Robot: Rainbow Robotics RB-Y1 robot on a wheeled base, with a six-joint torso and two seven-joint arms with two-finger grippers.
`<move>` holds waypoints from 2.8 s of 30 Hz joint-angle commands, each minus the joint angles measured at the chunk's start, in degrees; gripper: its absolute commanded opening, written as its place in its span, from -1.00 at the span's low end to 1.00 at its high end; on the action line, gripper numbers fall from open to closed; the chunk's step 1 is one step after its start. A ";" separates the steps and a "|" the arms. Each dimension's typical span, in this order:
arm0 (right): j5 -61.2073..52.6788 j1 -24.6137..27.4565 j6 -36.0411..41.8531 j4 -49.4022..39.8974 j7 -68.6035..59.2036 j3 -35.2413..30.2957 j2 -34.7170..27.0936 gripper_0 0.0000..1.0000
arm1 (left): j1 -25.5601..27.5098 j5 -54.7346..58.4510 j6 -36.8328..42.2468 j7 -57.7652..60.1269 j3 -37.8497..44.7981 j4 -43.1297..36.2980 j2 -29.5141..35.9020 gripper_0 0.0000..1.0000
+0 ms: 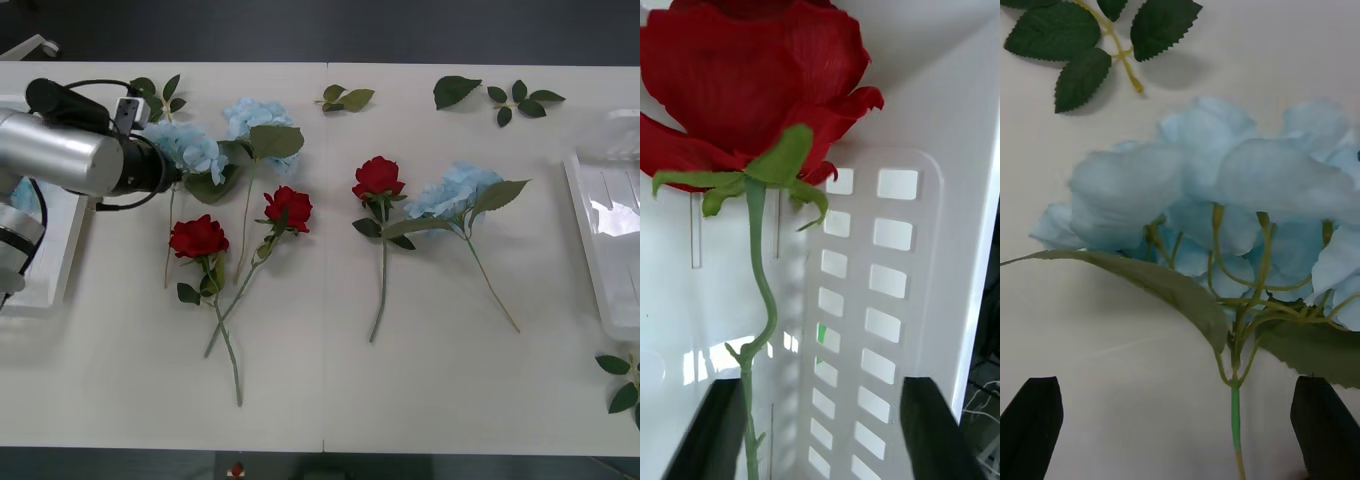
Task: Put the red flowers into the right box and the blue flowers into the left box
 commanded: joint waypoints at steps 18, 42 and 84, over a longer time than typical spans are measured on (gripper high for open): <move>-36.20 1.02 9.94 -46.40 5.23 -6.64 -12.60 1.00 | -3.19 -6.11 -8.72 2.09 -2.86 11.22 -4.35 -1.00; -19.06 13.33 20.23 -52.56 6.29 -15.87 3.92 1.00 | -3.01 21.76 15.10 -0.55 7.77 -8.73 20.96 -1.00; -27.41 8.32 9.94 -44.56 9.10 -9.63 3.66 -1.00 | 21.77 22.37 -10.91 -24.45 24.47 3.84 23.42 -0.34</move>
